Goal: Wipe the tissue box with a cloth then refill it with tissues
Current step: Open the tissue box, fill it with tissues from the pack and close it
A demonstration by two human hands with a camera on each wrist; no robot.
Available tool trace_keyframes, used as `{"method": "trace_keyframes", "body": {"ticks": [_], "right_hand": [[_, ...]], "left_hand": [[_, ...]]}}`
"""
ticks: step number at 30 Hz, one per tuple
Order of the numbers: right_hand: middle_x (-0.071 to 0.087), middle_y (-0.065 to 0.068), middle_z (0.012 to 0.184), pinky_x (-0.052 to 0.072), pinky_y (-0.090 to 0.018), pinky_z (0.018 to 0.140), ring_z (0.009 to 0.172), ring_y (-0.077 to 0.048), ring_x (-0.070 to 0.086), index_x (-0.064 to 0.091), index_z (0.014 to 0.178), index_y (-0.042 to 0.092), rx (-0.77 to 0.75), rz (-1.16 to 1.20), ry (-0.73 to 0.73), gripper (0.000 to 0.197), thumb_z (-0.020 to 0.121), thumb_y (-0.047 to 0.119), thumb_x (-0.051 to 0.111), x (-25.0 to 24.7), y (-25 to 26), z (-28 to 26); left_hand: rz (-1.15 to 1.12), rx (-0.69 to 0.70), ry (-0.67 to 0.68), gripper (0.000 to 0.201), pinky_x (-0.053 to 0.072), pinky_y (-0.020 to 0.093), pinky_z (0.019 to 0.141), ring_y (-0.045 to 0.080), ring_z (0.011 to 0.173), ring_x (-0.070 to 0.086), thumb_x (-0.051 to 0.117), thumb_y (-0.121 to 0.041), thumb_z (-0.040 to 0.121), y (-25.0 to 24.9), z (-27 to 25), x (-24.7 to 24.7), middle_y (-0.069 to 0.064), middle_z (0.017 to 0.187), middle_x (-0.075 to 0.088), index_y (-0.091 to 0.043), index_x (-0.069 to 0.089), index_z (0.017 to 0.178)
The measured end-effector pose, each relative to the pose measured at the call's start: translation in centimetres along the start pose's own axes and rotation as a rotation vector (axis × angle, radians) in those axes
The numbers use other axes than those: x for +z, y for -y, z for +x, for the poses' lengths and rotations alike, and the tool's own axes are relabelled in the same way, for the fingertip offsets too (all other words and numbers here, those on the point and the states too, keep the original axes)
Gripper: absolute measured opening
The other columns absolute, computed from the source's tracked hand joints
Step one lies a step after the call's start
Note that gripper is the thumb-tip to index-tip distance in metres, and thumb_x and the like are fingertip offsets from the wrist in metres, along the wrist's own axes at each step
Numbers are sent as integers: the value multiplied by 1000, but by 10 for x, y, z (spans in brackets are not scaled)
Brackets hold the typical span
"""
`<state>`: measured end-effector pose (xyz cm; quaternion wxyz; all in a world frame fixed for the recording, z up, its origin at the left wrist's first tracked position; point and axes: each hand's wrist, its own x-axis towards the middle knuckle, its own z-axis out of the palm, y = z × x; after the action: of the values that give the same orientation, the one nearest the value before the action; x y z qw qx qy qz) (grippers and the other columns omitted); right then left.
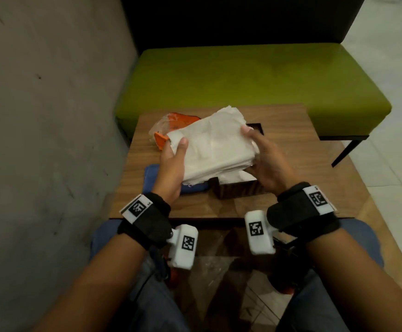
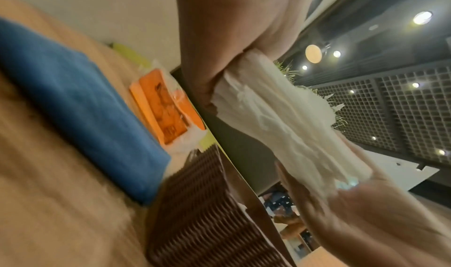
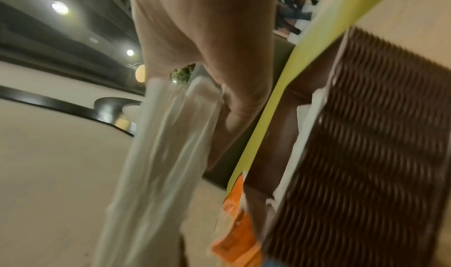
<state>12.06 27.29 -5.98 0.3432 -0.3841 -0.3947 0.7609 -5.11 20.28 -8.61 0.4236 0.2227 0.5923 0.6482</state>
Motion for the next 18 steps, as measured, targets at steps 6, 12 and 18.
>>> {"method": "trace_keyframes", "body": {"ticks": [6, 12, 18], "right_hand": [[70, 1, 118, 51, -39, 99, 107, -16, 68, 59, 125, 21, -103, -250, 5, 43, 88, 41, 66, 11, 3, 6], [69, -4, 120, 55, -37, 91, 106, -20, 68, 52, 132, 16, -66, -266, -10, 58, 80, 31, 72, 1, -4, 6], [66, -3, 91, 53, -25, 60, 82, -22, 64, 55, 121, 8, -40, -342, -139, 39, 83, 0, 53, -13, 12, 9]], "left_hand": [[18, -92, 89, 85, 44, 45, 103, 20, 122, 54, 63, -66, 72, -7, 2, 15, 0, 138, 53, -25, 36, 141], [-63, -145, 112, 82, 51, 45, 93, 24, 115, 60, 68, -58, 74, -1, 4, 20, 6, 134, 55, -23, 35, 140], [64, -104, 171, 46, 49, 37, 78, 27, 105, 58, 52, -17, 88, -4, 8, 24, 14, 124, 53, -14, 35, 131]]}}
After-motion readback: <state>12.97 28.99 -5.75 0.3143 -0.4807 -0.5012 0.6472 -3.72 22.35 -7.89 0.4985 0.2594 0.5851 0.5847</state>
